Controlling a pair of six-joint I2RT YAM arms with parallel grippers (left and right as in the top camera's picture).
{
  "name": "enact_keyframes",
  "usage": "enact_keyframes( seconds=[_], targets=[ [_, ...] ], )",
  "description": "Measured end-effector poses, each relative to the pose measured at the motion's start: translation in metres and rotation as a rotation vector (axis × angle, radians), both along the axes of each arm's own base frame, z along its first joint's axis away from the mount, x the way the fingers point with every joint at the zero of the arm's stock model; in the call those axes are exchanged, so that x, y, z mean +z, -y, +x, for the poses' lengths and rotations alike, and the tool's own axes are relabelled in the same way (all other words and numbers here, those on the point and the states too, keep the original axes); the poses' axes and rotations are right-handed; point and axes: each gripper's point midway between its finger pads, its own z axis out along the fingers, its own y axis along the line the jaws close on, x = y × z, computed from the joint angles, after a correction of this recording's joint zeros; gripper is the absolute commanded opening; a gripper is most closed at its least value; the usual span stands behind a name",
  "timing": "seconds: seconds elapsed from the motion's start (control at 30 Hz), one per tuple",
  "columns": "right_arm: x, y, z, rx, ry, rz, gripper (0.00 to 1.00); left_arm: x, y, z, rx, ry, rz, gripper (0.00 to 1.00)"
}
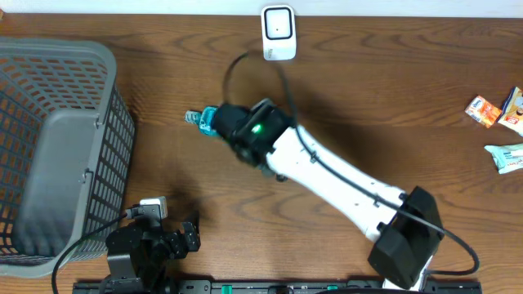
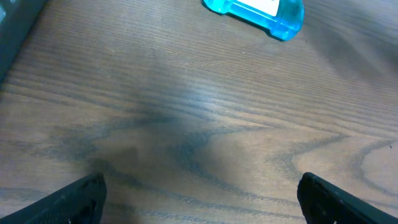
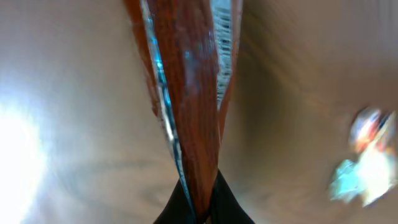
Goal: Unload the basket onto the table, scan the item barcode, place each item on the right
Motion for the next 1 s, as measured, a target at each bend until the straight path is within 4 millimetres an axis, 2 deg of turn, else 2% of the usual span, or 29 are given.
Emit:
enact_keyframes(
  seconds=[0.17, 0.3, 0.43, 0.53, 0.67, 0.73, 0.87, 0.93, 1.0],
  targets=[
    [-0.009, -0.021, -0.03, 0.342, -0.19, -0.051, 0.01, 0.0, 0.0, 0.0, 0.0, 0.0, 0.0, 0.98],
    [-0.012, -0.036, -0.032, 0.461, -0.228, -0.007, 0.01, 0.0, 0.0, 0.0, 0.0, 0.0, 0.0, 0.98],
    [-0.013, -0.063, -0.021, 0.513, -0.2, 0.118, 0.01, 0.0, 0.0, 0.0, 0.0, 0.0, 0.0, 0.98],
    [-0.01, -0.079, 0.0, 0.5, -0.14, 0.224, 0.02, 0.0, 0.0, 0.0, 0.0, 0.0, 0.0, 0.98],
    [-0.004, -0.074, 0.031, 0.429, -0.068, 0.28, 0.01, 0.0, 0.0, 0.0, 0.0, 0.0, 0.0, 0.98],
    [-0.003, -0.075, 0.039, 0.42, -0.074, 0.337, 0.01, 0.0, 0.0, 0.0, 0.0, 0.0, 0.0, 0.98],
    [0.002, -0.091, 0.037, 0.507, -0.177, 0.562, 0.01, 0.0, 0.0, 0.0, 0.0, 0.0, 0.0, 0.98],
    [0.011, -0.095, 0.044, 0.528, -0.197, 0.684, 0.01, 0.0, 0.0, 0.0, 0.0, 0.0, 0.0, 0.98],
    [0.022, -0.093, 0.061, 0.524, -0.185, 0.802, 0.01, 0.0, 0.0, 0.0, 0.0, -0.001, 0.0, 0.98]
  ],
)
